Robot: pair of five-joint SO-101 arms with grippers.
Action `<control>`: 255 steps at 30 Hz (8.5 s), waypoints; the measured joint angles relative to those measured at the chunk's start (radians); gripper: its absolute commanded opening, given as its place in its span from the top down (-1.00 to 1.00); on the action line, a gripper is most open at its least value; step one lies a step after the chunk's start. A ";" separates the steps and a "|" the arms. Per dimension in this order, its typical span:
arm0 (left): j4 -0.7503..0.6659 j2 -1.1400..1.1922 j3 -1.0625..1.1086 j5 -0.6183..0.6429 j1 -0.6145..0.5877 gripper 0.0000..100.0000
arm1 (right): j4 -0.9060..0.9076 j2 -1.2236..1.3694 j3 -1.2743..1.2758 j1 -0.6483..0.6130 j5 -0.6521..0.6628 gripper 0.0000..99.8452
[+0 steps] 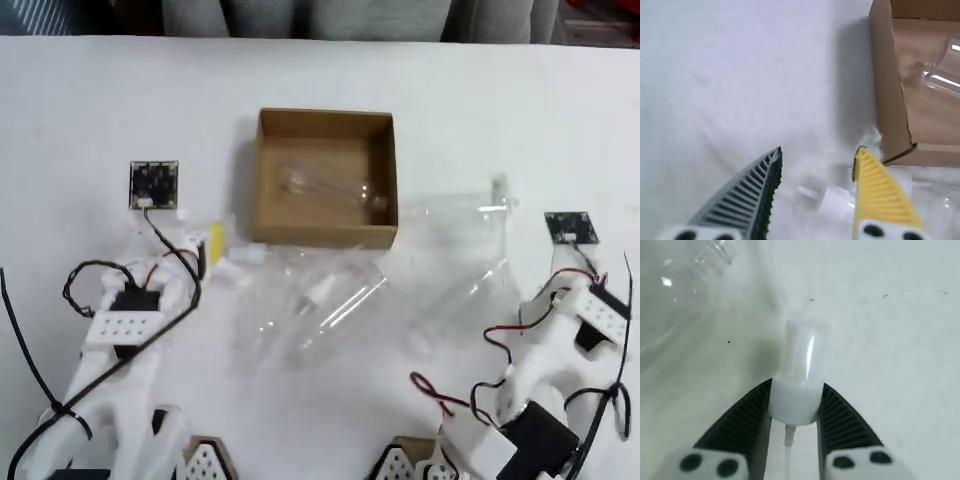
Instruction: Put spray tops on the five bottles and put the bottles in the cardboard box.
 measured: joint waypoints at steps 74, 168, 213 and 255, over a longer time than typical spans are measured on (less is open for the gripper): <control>0.546 0.000 -0.546 -0.790 0.284 0.53 | 0.244 0.292 -0.408 0.368 0.299 0.97; 1.501 1.582 -2.868 -0.261 0.528 0.90 | 0.743 -0.190 -0.695 0.040 -0.087 0.97; 0.724 -0.172 -0.402 -0.089 0.364 0.89 | 0.526 -0.526 -0.422 -0.253 -0.307 0.97; 0.448 -0.196 -0.199 0.012 0.183 0.89 | 0.431 0.216 -0.537 -0.497 -0.146 0.62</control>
